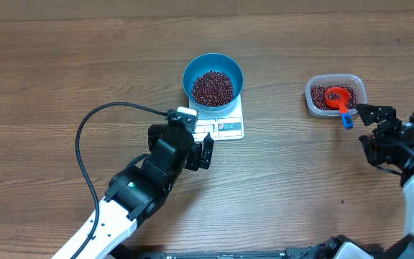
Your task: Scoop item into bowl and weigh 150g on scale
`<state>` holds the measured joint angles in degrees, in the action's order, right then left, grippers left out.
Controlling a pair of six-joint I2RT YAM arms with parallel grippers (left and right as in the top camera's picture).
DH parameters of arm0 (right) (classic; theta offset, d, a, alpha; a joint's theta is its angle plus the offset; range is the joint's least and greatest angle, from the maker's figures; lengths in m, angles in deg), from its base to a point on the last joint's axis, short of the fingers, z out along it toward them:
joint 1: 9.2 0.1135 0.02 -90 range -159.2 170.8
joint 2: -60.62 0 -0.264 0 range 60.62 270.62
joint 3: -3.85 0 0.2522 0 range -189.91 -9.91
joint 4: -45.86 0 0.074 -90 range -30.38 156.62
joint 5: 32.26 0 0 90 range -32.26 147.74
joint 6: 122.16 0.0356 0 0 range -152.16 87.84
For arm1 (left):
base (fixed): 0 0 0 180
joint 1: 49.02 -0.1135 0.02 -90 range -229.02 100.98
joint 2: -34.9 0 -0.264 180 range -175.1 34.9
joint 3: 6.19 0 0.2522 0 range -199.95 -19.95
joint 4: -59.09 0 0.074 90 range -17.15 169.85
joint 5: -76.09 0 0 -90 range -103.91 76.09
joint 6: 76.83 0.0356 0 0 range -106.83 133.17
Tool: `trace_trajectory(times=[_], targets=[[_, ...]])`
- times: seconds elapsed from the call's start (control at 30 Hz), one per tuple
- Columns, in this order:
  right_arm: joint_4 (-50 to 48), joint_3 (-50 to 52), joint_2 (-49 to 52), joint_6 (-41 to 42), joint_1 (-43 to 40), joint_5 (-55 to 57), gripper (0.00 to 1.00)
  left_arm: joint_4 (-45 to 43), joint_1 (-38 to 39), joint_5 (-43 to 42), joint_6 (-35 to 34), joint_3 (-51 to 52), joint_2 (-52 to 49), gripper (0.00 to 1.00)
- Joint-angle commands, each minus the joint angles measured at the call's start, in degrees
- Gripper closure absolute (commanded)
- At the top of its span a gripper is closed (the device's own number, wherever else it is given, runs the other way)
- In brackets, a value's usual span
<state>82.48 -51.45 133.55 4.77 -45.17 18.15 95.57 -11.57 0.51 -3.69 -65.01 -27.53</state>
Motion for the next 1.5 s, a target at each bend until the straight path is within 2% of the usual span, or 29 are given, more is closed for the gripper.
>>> trace_trajectory(times=[0.0, 0.4, 0.63, 0.97, 1.47], targets=[[-3.6, 4.8, -3.1, 8.7, 0.0, 5.7, 0.00, -0.1, -0.3, 0.8, -0.9, -1.3, 0.0, 0.00], [-23.4, 16.8, -3.5, 17.7, 0.0, 2.4, 0.00, -0.3, -0.3, 1.2, -0.9, -1.3, 0.0, 0.01], [-27.6, 17.7, -3.5, 19.3, 2.6, 3.6, 0.00, -0.3, -0.3, 1.7, -0.9, -1.3, 0.0, 0.00], [-30.3, 17.8, -3.5, 26.1, 13.1, 17.8, 0.00, -0.3, -0.3, 2.1, -0.9, -1.3, 0.0, 0.00], [-32.2, 17.9, -3.5, 26.4, 14.6, 26.6, 0.00, -0.3, -0.3, 2.1, -1.0, -1.3, 0.0, 0.01]])
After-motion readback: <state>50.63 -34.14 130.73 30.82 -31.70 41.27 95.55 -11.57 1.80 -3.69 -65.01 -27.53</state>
